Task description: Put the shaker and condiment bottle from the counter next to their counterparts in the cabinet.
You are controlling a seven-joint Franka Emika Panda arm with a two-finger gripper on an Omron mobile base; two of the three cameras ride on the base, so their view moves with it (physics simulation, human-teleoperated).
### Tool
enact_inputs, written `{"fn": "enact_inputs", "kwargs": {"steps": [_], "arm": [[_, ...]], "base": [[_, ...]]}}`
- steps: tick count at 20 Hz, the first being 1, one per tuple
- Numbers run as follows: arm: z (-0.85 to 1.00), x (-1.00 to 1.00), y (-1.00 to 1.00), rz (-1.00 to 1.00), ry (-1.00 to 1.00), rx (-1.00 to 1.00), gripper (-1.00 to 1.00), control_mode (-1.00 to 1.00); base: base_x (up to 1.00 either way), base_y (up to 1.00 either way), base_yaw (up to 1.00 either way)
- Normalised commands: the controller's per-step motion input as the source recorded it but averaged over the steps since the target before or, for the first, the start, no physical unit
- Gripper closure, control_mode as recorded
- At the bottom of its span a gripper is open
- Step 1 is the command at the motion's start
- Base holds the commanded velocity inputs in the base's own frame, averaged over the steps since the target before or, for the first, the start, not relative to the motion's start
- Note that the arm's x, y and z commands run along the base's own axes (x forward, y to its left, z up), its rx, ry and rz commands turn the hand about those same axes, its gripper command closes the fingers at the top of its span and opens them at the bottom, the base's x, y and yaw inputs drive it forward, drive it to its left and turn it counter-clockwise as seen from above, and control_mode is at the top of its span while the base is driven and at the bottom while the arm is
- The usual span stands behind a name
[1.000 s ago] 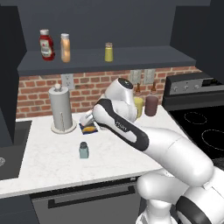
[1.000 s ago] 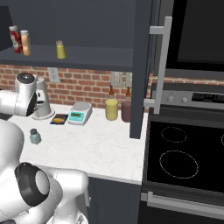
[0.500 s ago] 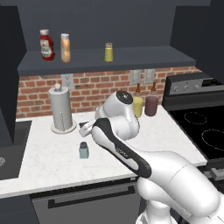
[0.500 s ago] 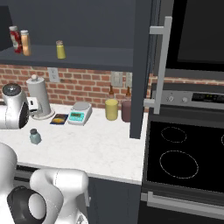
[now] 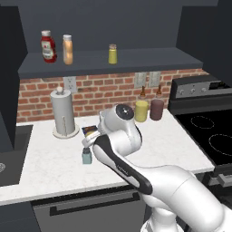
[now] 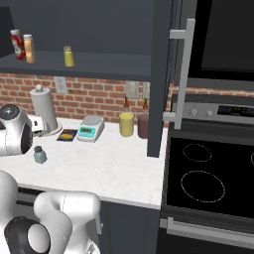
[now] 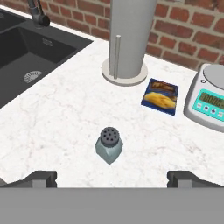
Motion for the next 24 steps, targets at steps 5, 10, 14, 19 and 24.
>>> {"fn": "enact_inputs", "kwargs": {"steps": [5,10,14,19,24], "arm": [[0.0,0.0,0.0,-0.02,0.0,0.0,-1.0,-1.0],[0.0,0.0,0.0,0.0,0.0,0.0,-1.0,-1.0],[0.0,0.0,0.0,0.0,0.0,0.0,-1.0,-1.0],[-0.07,0.0,0.0,0.0,0.0,0.0,-1.0,-1.0],[-0.16,0.0,0.0,0.0,0.0,0.0,-1.0,-1.0]], "base": [[0.0,0.0,0.0],[0.0,0.0,0.0],[0.0,0.0,0.0],[0.0,0.0,0.0],[0.0,0.0,0.0]]}}
